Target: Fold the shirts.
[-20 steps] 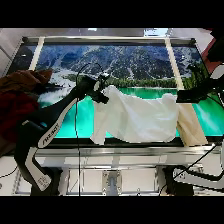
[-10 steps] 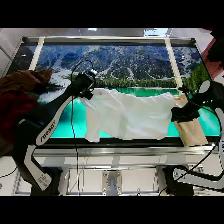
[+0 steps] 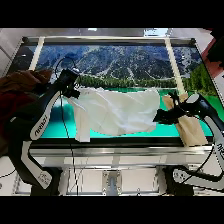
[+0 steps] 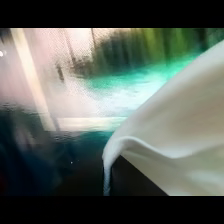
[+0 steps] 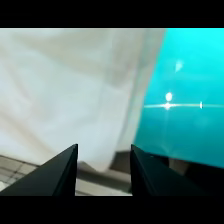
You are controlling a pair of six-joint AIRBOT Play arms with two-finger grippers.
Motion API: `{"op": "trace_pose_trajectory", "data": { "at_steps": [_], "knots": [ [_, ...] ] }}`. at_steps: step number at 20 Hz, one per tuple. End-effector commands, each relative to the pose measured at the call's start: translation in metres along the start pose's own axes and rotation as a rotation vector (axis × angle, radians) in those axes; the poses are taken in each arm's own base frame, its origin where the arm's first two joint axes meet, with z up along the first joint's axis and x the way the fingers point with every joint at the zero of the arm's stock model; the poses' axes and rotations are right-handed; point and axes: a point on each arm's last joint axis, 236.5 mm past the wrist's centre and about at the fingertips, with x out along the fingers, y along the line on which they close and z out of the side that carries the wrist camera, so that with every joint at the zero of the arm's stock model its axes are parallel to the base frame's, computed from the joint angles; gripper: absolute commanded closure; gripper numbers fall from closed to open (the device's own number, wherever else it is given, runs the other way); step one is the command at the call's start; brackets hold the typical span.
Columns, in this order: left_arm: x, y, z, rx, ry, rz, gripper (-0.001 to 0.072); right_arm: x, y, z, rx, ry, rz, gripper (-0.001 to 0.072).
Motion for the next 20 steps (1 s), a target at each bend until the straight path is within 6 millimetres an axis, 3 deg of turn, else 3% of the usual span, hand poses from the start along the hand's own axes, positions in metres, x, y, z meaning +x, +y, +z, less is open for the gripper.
{"op": "trace_pose_trajectory", "data": {
  "at_steps": [1,3,7,9,12,16,20],
  "knots": [
    [0.001,-0.004,-0.004,-0.014,0.016,-0.033,0.0693,0.020,0.020,0.010,-0.059,-0.052,-0.002,0.0342],
    [0.001,-0.008,-0.006,-0.011,0.024,-0.052,0.0693,0.026,0.012,0.002,-0.069,-0.015,-0.069,0.0343],
    [0.001,-0.010,-0.006,-0.012,0.026,-0.058,0.0693,0.019,-0.028,-0.025,-0.084,0.108,-0.232,0.0342],
    [0.001,-0.010,-0.006,-0.012,0.026,-0.059,0.0693,0.017,-0.033,-0.031,-0.090,0.136,-0.253,0.0342],
    [0.001,-0.015,-0.007,-0.019,0.029,-0.083,0.0692,0.020,-0.022,-0.026,-0.071,0.110,-0.209,0.0343],
    [0.000,-0.018,-0.007,-0.021,0.030,-0.091,0.0693,0.026,0.012,-0.010,-0.049,0.035,-0.068,0.0343],
    [0.001,-0.018,-0.007,-0.022,0.030,-0.091,0.0692,0.026,0.013,-0.009,-0.045,0.033,-0.062,0.0344]
  ]
}}
